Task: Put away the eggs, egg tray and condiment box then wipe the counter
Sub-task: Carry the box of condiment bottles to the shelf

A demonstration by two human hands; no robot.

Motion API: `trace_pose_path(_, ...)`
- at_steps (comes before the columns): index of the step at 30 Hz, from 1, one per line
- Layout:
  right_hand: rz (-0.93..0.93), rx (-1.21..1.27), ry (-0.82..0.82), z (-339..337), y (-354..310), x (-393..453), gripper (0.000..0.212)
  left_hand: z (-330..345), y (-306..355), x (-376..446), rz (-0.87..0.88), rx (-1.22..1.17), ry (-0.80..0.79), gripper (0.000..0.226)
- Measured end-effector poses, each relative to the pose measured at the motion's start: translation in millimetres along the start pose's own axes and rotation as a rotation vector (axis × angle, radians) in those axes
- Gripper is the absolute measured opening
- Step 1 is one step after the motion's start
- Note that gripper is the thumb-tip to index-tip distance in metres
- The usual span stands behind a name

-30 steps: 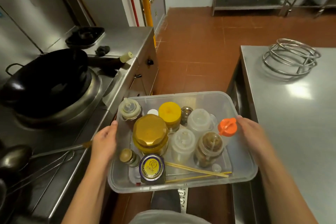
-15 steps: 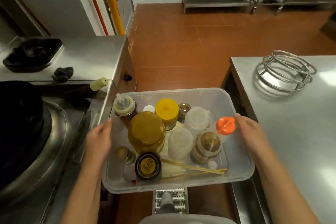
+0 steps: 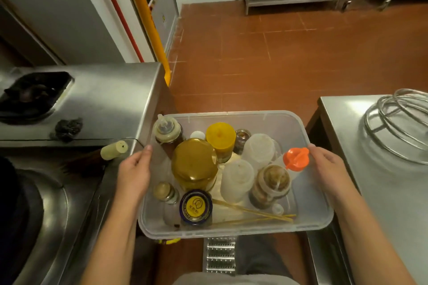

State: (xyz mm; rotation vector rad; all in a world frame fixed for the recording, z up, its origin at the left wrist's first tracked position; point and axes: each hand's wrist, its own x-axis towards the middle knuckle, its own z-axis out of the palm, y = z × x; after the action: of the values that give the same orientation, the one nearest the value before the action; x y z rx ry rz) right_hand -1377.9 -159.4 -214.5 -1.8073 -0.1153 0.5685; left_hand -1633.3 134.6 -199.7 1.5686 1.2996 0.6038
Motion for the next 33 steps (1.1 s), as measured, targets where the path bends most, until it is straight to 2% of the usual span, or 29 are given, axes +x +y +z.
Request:
trace_pose_path(2,0.002,0.025,-0.022,4.0,-15.2,43.7,0.045,21.3,14.0,26.4,-0.014,0.010,0.026,0.018)
trace_pose_path(5,-0.008,0.047,-0.057,8.1,-39.7,106.2,0.045,48.1,33.5,66.8,-0.044,-0.009,0.054,0.032)
trace_pose_path(8,-0.035,0.056,-0.080,12.4,-66.5,161.1,0.044,70.3,55.7,97.3,-0.045,-0.033,0.100,0.029)
trace_pose_path(11,-0.053,0.049,-0.083,20.0,-91.7,211.2,0.036,87.1,79.6,125.1,-0.029,-0.037,0.146,0.029)
trace_pose_path(15,-0.076,0.078,-0.064,32.1,-110.9,270.5,0.015,106.5,105.9,170.5,-0.005,-0.049,0.152,0.036)
trace_pose_path(18,-0.058,0.055,-0.049,44.9,-126.5,309.0,0.027,122.6,121.3,214.0,0.010,-0.053,0.138,0.045)
trace_pose_path(21,-0.074,0.050,-0.027,58.8,-143.5,346.6,0.036,146.5,134.3,267.9,0.004,-0.071,0.101,0.045)
trace_pose_path(25,-0.064,0.061,0.069,80.1,-158.2,397.2,0.029,183.1,159.7,346.8,0.035,-0.056,0.008,0.039)
trace_pose_path(28,-0.048,0.094,0.171,92.1,-171.5,428.6,0.040,210.4,182.6,404.2,0.024,-0.014,-0.064,0.040)
trace_pose_path(33,-0.016,0.135,0.283,94.1,-191.3,472.4,0.034,259.1,230.7,471.9,0.081,0.049,-0.149,0.036)
